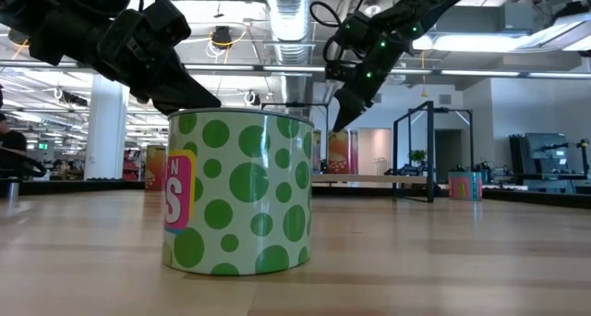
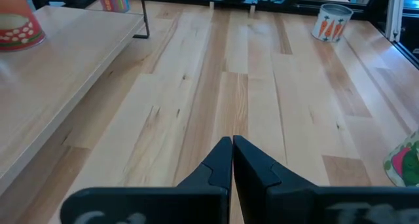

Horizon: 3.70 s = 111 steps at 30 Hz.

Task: Pick and place cans onto a shelf
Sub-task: Put the left canned corn on the shelf, then put the canned peas on the shelf

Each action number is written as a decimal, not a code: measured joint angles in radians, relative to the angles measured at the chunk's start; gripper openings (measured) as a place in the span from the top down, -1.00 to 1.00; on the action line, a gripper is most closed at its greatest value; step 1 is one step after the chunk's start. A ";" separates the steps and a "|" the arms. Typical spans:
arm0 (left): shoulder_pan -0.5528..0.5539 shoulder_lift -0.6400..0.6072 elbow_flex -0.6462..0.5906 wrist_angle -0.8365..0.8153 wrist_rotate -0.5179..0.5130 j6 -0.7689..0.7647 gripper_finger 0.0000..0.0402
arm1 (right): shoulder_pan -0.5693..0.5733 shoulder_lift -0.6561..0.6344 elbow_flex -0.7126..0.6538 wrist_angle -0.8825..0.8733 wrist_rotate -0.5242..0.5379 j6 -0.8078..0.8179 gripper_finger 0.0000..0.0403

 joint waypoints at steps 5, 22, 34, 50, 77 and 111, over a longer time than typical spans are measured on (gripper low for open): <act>0.000 0.000 0.000 0.000 0.000 0.000 1.00 | -0.002 0.000 0.000 0.003 0.002 0.023 0.84; 0.000 0.000 0.000 0.000 0.000 0.000 1.00 | 0.044 -0.132 0.021 -0.050 0.112 0.021 0.41; 0.000 0.000 0.000 0.003 0.000 0.018 1.00 | 0.317 -0.392 -0.142 -0.113 0.069 0.142 0.92; -0.002 0.000 0.000 0.039 0.033 0.048 1.00 | 0.757 -0.474 -0.478 0.265 0.066 0.437 0.97; -0.003 0.000 0.000 0.003 0.077 0.058 1.00 | 1.059 0.103 -0.054 0.144 0.052 0.492 0.59; -0.003 0.000 0.000 -0.058 0.075 0.072 1.00 | 1.023 0.374 0.321 -0.178 -0.129 -0.165 0.33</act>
